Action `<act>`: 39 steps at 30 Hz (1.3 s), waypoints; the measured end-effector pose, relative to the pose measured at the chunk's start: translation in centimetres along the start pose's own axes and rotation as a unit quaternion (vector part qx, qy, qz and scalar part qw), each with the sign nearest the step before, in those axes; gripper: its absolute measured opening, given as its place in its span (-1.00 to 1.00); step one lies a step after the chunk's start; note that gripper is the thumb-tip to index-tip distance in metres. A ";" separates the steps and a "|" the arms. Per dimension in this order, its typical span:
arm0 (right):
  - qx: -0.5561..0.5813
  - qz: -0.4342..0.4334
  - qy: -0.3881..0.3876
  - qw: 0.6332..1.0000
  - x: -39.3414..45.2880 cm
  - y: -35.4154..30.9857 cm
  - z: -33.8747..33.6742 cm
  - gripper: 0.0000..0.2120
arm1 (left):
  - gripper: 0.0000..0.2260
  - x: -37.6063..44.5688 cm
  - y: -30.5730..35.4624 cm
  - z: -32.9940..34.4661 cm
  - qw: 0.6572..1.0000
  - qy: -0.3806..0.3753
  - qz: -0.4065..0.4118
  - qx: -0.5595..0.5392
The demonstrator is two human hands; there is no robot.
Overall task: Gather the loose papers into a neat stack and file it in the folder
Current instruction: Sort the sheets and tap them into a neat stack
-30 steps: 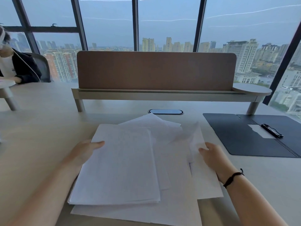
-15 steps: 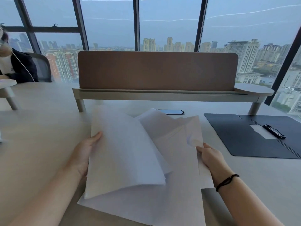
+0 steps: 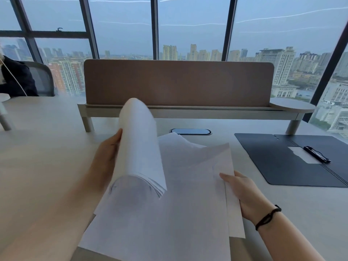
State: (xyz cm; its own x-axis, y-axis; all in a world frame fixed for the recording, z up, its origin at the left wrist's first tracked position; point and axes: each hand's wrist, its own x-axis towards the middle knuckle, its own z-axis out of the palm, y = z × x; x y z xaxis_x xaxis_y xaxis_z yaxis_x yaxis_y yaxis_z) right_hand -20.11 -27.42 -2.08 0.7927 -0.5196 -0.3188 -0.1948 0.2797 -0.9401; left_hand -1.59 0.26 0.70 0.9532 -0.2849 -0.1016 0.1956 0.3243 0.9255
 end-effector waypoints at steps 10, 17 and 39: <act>-0.052 -0.019 0.003 0.998 0.7 0.4 -0.2 -0.73 | -0.66 9.2 2.1 0.9 0.913 -0.116 -0.104 0.378; -0.067 -0.029 -0.005 0.997 0.7 0.3 -0.1 -0.68 | -0.85 11.2 -0.7 -0.3 0.862 -0.071 -0.071 0.497; 0.062 -0.008 0.026 0.998 0.8 0.0 -1.1 -0.84 | -0.85 1.8 -2.4 -3.7 0.894 0.064 0.037 0.441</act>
State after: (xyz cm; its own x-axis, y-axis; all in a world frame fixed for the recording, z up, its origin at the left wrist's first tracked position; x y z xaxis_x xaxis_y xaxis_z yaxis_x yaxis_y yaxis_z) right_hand -20.15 -28.74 -2.51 0.7636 -0.5651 -0.3124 -0.1062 0.3673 -0.9240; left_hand 0.55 2.34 -3.03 0.9855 -0.1687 -0.0161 -0.0745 -0.5165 0.8531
